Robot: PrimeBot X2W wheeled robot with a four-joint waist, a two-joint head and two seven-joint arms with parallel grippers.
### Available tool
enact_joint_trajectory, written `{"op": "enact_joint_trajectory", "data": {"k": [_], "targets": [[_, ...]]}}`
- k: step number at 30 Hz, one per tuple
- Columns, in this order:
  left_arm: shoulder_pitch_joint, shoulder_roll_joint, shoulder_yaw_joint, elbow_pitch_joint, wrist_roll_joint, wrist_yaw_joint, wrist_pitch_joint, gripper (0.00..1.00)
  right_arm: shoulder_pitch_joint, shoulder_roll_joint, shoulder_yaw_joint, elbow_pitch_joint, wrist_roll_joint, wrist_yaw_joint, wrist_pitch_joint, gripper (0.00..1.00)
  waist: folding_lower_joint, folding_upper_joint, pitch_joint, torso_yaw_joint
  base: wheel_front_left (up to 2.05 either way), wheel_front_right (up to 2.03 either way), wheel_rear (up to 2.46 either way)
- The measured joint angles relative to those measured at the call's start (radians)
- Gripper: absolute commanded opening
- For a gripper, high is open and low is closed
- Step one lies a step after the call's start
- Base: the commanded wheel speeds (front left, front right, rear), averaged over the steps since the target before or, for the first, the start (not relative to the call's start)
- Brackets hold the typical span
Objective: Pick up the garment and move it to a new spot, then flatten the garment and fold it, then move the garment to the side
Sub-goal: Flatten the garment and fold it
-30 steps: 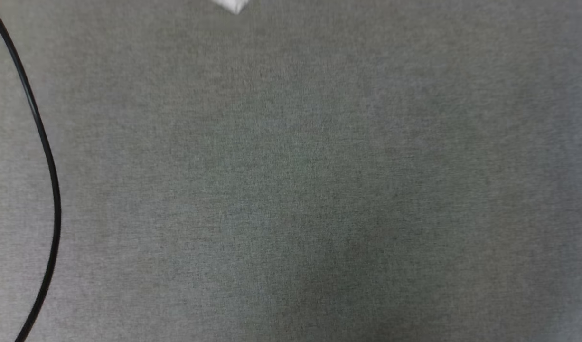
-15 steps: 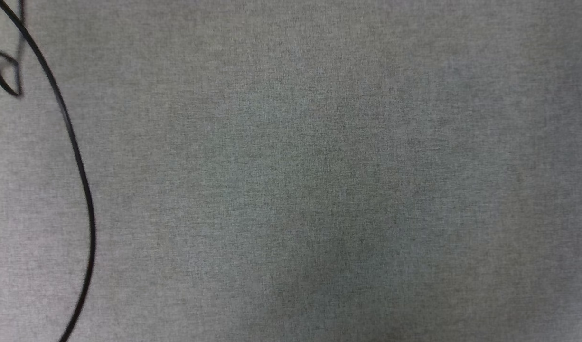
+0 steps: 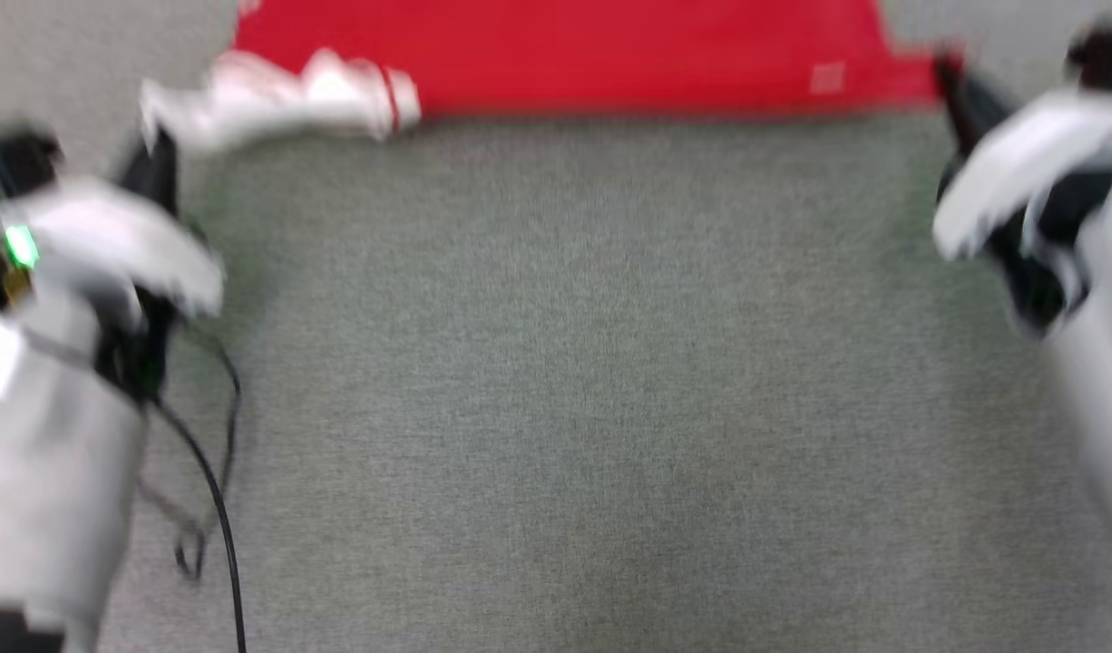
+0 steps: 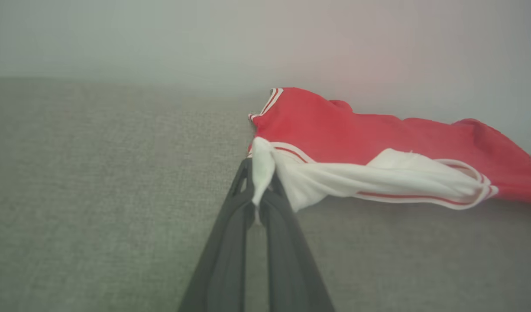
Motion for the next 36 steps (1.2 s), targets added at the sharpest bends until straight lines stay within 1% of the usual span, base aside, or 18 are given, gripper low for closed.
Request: {"op": "enact_joint_trajectory", "data": {"k": [5,8,13,20,26,31,35,36], "targets": [[0.212,0.002,0.017,-0.095,-0.032,0.003,-0.02,0.0,0.187,-0.026,0.016,-0.044,0.058,0.0,-0.007,0.0,-0.0001,0.0,-0.084,0.007,0.0,0.0,0.0],[0.331,0.007,0.022,-0.156,-0.047,0.023,-0.022,0.0,0.285,-0.039,0.019,-0.074,0.074,0.0,-0.013,0.0,-0.0002,0.0,-0.136,0.013,0.0,0.0,0.0],[0.514,0.032,0.017,-0.28,-0.064,0.075,0.026,0.0,0.447,-0.051,0.012,-0.121,0.087,0.001,-0.006,0.0,-0.0003,0.0,-0.224,0.023,0.0,0.0,0.0],[0.773,0.055,0.025,-0.486,-0.103,0.179,0.078,0.0,0.668,-0.056,-0.04,-0.216,0.091,0.001,0.017,0.0,-0.0003,0.0,-0.329,0.031,0.0,0.0,0.0],[0.986,0.069,0.049,-0.65,-0.157,0.261,0.122,0.0,0.874,-0.05,-0.129,-0.34,0.067,0.002,0.083,0.0,-0.0002,0.0,-0.403,0.037,0.0,0.0,0.0],[1.114,0.096,0.064,-0.776,-0.189,0.319,0.161,0.0,1.03,-0.028,-0.221,-0.485,0.01,0.002,0.185,0.0,-0.0002,0.0,-0.438,0.045,0.0,0.0,0.0],[1.19,0.113,0.073,-0.87,-0.197,0.362,0.176,0.0,1.128,0.009,-0.314,-0.624,-0.048,0.002,0.267,0.0,-0.0002,0.0001,-0.447,0.047,0.0,0.0,0.0],[1.202,0.126,0.085,-0.925,-0.195,0.379,0.18,0.0,1.174,0.057,-0.369,-0.722,-0.093,0.001,0.324,0.0,-0.0001,0.0,-0.446,0.048,0.0,0.0,0.0]]}}
